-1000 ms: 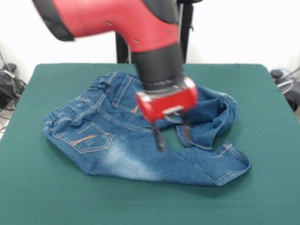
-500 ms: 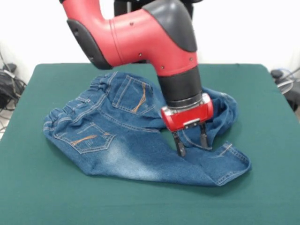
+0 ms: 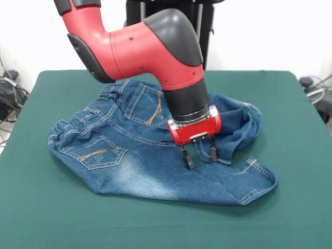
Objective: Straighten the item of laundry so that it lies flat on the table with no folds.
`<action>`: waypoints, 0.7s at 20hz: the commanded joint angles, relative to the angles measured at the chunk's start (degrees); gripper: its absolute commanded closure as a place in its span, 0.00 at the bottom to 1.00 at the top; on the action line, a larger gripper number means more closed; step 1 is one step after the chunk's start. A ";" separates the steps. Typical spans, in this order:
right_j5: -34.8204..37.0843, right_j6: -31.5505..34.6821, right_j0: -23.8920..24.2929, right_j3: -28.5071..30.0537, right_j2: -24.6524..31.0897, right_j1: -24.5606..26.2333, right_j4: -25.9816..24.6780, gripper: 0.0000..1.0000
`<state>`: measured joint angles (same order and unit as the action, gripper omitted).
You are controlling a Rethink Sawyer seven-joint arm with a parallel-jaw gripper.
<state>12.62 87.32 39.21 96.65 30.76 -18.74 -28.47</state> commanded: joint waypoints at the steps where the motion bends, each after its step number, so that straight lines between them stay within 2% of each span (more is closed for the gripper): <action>1: -1.02 11.09 -2.12 2.23 -6.23 1.95 1.69 0.00; 6: -2.80 15.80 -7.02 4.89 -9.35 -1.71 4.22 0.00; 10: -4.16 16.63 -10.11 4.77 -11.09 -1.92 7.03 0.00; 14: -4.10 16.78 -11.37 6.99 -12.17 -4.04 9.29 0.00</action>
<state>10.12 87.41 31.70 98.20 24.05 -21.45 -23.48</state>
